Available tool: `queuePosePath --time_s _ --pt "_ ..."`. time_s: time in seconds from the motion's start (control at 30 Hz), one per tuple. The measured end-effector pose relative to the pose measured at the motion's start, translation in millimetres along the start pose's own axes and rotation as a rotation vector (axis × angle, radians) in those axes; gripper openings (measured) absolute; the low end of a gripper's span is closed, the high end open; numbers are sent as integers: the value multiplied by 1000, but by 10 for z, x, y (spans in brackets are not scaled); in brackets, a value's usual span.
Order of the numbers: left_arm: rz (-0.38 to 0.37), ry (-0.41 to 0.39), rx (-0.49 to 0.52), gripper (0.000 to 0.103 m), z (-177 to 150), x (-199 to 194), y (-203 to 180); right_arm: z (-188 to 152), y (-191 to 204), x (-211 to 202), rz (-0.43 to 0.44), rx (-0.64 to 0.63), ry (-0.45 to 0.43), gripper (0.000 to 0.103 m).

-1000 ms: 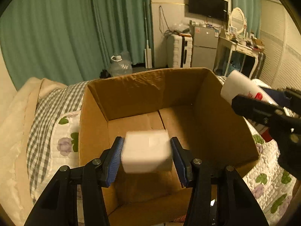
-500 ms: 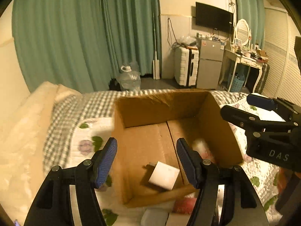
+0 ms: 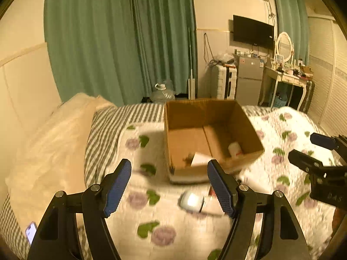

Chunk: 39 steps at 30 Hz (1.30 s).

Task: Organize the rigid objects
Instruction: 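Grasp the black remote with the right tool while the left tool grasps the white plug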

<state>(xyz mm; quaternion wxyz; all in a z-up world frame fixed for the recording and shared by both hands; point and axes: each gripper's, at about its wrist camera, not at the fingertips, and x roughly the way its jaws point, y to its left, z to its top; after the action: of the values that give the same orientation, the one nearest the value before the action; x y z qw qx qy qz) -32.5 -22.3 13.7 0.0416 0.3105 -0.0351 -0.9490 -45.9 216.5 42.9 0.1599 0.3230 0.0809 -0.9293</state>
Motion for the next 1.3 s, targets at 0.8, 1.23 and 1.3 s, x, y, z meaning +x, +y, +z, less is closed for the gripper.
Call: queuePosePath --time_s 0.8,1.23,1.3 --pt "-4 172 -18 75 -892 718 -27 -1175 434 1322 128 75 393 45" --pt "-116 215 35 75 -869 812 -272 -908 289 824 72 -8 211 24" --pt "-147 232 44 75 -861 891 -370 -838 235 807 72 -25 206 23"
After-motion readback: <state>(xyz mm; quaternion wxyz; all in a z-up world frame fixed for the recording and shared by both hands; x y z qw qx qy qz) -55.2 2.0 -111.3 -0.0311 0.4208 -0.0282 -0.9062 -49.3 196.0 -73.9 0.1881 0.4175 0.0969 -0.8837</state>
